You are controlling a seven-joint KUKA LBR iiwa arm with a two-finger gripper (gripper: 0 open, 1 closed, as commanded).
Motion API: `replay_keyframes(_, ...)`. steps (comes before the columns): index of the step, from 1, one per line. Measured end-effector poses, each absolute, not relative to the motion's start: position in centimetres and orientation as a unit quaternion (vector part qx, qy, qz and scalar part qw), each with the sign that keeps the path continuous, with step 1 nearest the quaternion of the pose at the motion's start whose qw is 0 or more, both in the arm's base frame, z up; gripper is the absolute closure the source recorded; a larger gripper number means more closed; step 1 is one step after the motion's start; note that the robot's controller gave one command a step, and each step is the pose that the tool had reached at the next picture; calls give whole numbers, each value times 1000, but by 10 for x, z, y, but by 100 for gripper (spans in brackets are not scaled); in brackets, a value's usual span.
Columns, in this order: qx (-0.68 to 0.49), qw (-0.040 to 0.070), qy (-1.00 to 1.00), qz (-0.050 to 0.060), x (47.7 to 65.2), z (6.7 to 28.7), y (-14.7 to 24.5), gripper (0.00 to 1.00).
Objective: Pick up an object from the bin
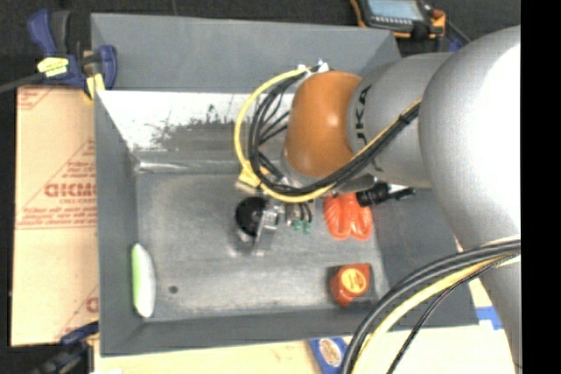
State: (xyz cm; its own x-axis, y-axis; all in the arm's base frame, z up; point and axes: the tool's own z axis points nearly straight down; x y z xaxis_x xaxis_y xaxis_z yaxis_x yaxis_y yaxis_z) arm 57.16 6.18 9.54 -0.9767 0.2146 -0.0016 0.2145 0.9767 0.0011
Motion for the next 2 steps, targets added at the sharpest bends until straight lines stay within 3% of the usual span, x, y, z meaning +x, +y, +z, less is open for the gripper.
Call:
replay_keyframes(1, 95, 2, 995, 0, 546, 107, 47, 100)
replay_keyframes(2, 94, -3, 996, -1, 536, 130, 51, 100)
